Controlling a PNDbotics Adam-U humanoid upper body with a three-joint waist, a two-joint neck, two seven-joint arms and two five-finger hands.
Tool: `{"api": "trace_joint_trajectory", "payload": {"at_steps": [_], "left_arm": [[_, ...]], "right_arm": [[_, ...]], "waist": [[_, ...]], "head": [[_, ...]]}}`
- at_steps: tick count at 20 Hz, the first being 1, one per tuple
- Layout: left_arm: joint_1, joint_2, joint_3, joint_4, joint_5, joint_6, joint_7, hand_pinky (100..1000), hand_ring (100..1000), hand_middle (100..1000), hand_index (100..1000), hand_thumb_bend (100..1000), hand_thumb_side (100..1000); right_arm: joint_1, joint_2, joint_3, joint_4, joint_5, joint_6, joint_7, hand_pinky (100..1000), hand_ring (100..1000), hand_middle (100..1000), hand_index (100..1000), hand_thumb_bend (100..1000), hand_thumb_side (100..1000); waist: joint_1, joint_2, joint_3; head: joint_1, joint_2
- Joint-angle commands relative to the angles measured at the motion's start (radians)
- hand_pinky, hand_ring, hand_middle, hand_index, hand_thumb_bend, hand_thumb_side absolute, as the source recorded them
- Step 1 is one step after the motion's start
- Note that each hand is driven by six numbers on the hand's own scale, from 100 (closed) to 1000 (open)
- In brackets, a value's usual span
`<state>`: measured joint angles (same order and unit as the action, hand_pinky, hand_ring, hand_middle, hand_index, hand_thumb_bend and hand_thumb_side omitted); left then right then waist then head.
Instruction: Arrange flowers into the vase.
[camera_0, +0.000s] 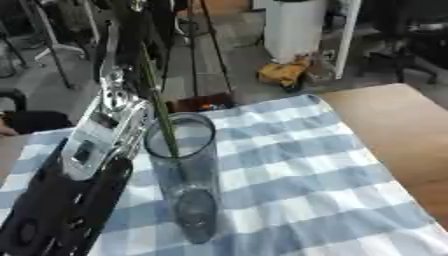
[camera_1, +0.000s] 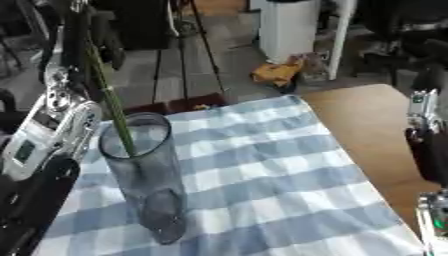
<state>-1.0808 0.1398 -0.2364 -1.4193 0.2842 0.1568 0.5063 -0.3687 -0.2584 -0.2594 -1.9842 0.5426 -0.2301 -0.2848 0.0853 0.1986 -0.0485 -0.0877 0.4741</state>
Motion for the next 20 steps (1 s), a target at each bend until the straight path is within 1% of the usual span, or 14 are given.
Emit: {"api": "trace_joint_trajectory", "payload": {"at_steps": [1, 8, 11, 16, 20], "left_arm": [[-0.012, 0.005, 0.005, -0.016, -0.030, -0.031, -0.015, 100, 199, 186, 100, 275, 813], [-0.006, 0.004, 0.011, 0.004, -0.042, -0.049, -0.010, 100, 221, 208, 122, 301, 853], [-0.005, 0.006, 0.013, 0.008, -0.071, -0.072, -0.011, 100, 222, 208, 122, 299, 863], [-0.003, 0.008, 0.018, 0.021, -0.120, -0.104, -0.018, 100, 225, 212, 138, 330, 870], [-0.002, 0.008, 0.018, 0.032, -0.134, -0.106, -0.028, 100, 232, 221, 148, 341, 876]], "right_arm": [[-0.011, -0.009, -0.008, -0.016, -0.003, 0.001, -0.004, 858, 824, 578, 811, 100, 895], [-0.010, -0.010, -0.009, -0.016, -0.005, 0.003, -0.009, 857, 823, 576, 811, 100, 896], [-0.009, -0.010, -0.009, -0.016, -0.006, 0.003, -0.010, 857, 824, 576, 811, 100, 896], [-0.009, -0.011, -0.010, -0.016, -0.006, 0.004, -0.012, 857, 823, 575, 811, 100, 897], [-0.009, -0.012, -0.009, -0.016, -0.007, 0.003, -0.013, 857, 823, 575, 811, 100, 898]], "waist": [[-0.004, -0.012, 0.000], [-0.002, -0.011, 0.001], [-0.001, -0.011, 0.001], [0.000, -0.009, 0.002], [0.001, -0.008, 0.003]], "head": [[-0.007, 0.003], [-0.013, 0.008], [-0.016, 0.010], [-0.019, 0.016], [-0.022, 0.020]]}}
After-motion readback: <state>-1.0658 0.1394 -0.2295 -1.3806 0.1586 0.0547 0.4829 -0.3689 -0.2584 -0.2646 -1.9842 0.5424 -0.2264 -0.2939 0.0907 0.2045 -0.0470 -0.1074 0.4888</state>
